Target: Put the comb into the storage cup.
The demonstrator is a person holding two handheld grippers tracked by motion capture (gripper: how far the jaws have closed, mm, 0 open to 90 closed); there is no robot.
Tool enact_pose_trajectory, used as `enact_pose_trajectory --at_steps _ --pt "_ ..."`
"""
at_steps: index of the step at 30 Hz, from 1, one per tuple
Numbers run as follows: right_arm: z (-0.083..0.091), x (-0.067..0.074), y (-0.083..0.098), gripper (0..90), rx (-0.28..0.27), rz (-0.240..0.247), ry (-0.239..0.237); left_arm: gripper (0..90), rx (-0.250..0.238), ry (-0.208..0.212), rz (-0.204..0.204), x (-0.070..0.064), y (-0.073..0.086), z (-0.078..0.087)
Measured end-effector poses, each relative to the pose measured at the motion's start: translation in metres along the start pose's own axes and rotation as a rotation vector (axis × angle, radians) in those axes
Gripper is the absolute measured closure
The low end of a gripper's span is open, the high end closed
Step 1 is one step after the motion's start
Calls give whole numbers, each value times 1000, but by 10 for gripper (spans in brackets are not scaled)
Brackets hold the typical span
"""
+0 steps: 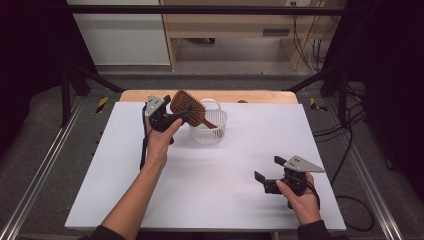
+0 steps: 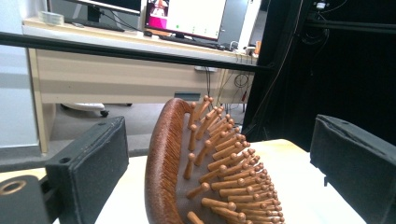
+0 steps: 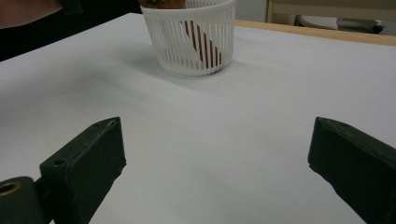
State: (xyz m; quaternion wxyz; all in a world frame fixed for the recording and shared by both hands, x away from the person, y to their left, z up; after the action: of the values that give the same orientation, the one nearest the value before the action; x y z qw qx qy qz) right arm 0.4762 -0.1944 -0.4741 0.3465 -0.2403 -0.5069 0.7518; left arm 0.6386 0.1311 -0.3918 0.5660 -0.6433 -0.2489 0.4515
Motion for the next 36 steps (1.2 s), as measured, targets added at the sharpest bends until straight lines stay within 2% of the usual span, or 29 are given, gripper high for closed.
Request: enact_pose_trajectory --at_steps 19,36 --pt "0 0 0 44 1 0 1 34 -23 -16 -44 -2 -6 5" --pt "0 1 0 44 4 0 0 24 -66 -5 -66 -5 -14 11"
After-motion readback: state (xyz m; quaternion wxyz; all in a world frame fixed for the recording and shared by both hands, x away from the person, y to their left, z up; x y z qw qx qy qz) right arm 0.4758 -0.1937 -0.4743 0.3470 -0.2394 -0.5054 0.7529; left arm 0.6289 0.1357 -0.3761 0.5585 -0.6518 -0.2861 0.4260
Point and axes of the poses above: each handheld gripper's, and its own axes: z roughly backward along the jaws, y roughly out of its underside, x roughly to its left, the point moved 6 cm from there along -z, roughly forward along the jaws, and after that the axes turned 8 degrees about z, right-handed, at the moved point
